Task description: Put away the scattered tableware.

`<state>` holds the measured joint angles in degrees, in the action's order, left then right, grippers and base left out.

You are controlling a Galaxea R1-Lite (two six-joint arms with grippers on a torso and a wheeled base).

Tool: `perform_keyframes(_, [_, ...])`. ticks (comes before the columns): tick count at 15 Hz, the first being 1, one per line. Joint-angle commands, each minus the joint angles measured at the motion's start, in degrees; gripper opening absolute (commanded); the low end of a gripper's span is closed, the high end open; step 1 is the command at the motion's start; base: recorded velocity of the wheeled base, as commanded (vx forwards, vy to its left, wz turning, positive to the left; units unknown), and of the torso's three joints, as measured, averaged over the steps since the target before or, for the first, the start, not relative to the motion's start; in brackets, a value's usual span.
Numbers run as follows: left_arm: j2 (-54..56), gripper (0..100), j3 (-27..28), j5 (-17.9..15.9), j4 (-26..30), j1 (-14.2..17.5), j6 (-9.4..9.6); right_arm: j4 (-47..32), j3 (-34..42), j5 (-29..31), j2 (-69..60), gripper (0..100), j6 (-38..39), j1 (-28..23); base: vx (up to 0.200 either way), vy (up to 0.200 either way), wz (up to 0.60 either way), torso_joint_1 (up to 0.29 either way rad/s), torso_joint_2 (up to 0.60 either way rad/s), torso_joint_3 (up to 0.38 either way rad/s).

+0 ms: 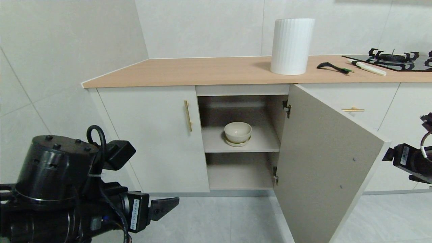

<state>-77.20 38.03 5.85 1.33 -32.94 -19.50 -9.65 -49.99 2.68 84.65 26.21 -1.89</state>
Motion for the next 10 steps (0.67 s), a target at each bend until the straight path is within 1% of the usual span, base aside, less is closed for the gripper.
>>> perform_keyframes(1, [-0.1, 100, 0.0, 0.0, 0.0, 0.0, -0.01, 0.4, 0.6, 0.0, 1.6, 100, 0.7, 1.9, 0.0, 0.0, 0.0, 0.0, 0.0, 0.0])
perform_keyframes(4, [-0.1, 100, 0.0, 0.0, 0.0, 0.0, -0.01, 0.5, 1.5, 0.0, 1.6, 100, 2.5, 5.6, 0.0, 0.0, 0.0, 0.0, 0.0, 0.0])
perform_keyframes(6, [0.1, 100, -0.1, 0.0, 0.0, 0.0, -0.01, 0.5, 1.6, 0.0, 1.6, 100, 3.8, 9.2, 0.0, 0.0, 0.0, 0.0, 0.0, 0.0])
perform_keyframes(8, [0.2, 100, 0.0, 0.0, 0.0, 0.0, -0.01, 1.6, 0.8, 0.0, 3.0, 100, 4.5, 14.2, 0.0, 0.0, 0.0, 0.0, 0.0, 0.0])
perform_keyframes(9, [0.2, 100, 0.0, 0.0, 0.0, 0.0, -0.01, 2.8, 0.8, 0.1, 3.9, 100, 4.8, 16.0, 0.0, 0.0, 0.0, 0.0, 0.0, 0.0])
perform_keyframes(10, [0.4, 100, 0.0, 0.2, 0.0, 0.0, -0.01, 5.0, 0.9, 0.6, 5.5, 100, 4.5, 18.9, 0.0, 0.0, 0.0, 0.0, 0.0, 0.0])
